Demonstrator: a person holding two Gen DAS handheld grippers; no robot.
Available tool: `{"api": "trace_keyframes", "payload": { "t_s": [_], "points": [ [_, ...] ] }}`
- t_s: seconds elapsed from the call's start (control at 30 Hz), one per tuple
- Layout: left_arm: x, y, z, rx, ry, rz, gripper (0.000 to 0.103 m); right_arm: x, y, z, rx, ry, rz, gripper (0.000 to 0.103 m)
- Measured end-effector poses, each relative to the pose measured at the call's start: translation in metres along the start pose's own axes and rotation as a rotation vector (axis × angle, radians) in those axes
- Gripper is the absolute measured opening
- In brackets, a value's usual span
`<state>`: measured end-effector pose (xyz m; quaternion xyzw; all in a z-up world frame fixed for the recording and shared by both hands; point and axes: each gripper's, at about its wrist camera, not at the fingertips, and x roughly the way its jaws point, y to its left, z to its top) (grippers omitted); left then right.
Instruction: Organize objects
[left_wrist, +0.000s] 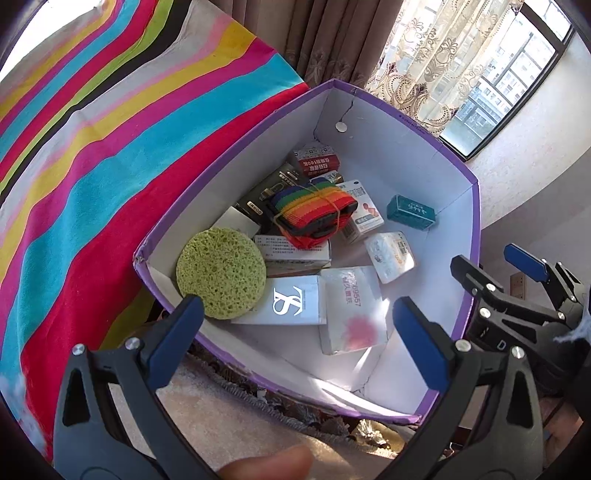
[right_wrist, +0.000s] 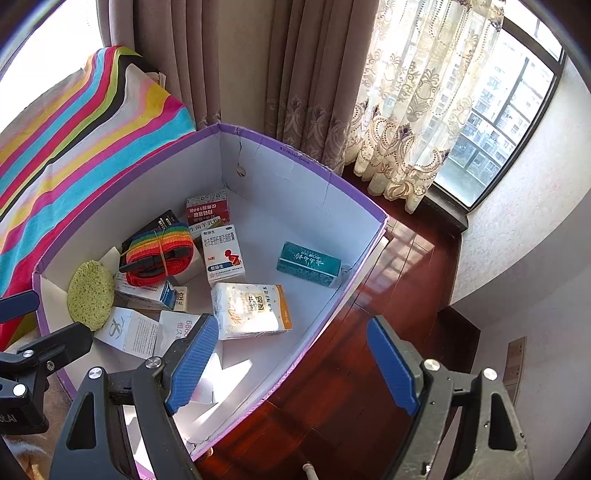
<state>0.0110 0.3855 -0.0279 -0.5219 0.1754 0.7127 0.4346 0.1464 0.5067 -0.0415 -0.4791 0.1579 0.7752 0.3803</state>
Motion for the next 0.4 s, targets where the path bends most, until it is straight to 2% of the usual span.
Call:
{"api": "trace_keyframes", "payload": {
  "t_s": [0.2,0.4],
  "points": [
    [-0.0030,-0.0071,0.0011,0.017,-0.036,-0.027,0.103,-0.0035,0.0033,-0.0004,-0.017,-0.005,0.003,0.084],
    [-0.0048,-0.0099,0.0020,0.021,-0.055,-0.016,0.103,-0.0019,0.0024,0.0005,-0.013,0.003,0.010,0.084]
  ]
}}
